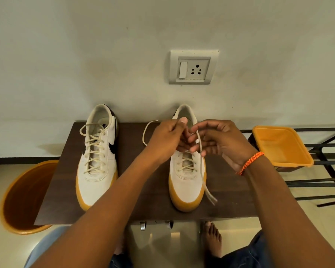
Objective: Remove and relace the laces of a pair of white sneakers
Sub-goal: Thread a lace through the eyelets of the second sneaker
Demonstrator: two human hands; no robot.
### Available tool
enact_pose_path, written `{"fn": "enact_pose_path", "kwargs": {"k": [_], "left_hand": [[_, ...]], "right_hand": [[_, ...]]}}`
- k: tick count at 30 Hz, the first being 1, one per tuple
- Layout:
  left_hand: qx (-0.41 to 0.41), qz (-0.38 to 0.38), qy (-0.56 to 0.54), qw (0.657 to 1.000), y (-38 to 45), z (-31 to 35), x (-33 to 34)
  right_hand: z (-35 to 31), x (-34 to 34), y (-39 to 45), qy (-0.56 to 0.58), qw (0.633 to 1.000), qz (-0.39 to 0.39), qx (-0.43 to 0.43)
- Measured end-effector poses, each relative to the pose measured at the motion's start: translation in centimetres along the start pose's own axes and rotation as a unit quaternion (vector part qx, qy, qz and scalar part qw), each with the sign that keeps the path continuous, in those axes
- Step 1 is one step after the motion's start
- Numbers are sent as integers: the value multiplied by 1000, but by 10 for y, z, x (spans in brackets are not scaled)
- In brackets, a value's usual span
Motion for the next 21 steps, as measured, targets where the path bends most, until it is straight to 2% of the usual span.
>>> {"fn": "enact_pose_path", "kwargs": {"k": [3, 6, 8, 10, 12, 16, 17, 19, 21], "left_hand": [[-46, -56, -57, 996, -2, -4, 14], [-81, -102, -83, 988, -4, -3, 17], [-74, -111, -61, 989, -4, -2, 10], [-61, -77, -24, 995, -3, 0, -4], [-44, -5, 16, 999, 1, 2, -21], [8, 89, 93, 992, 8, 3, -35], [29, 97, 124, 987, 7, 3, -32], [73, 94, 175, 977, 5, 3, -23], [106, 86, 198, 971, 2, 5, -13]], "right_hand": [[1, -6, 0, -10, 999, 38, -26], [3, -14, 2, -102, 986, 118, -61], [7, -21, 5, -164, 970, 172, -58], [12, -30, 5, -214, 949, 228, -38], [18, -40, 4, -265, 925, 271, -13], [23, -35, 5, -354, 906, 231, 34], [19, -29, 6, -383, 896, 224, 7], [6, -11, 8, -405, 881, 217, -110], [-3, 10, 7, -331, 897, 196, -217]]}}
Point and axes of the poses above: each hand's wrist, its own y-axis towards the middle knuckle, its own x-axis out of the palm, z = x × y, the point moved 4 cm from there along y, towards the middle knuckle, and after that the axes turned 11 degrees about -x, right-handed, at the moved point
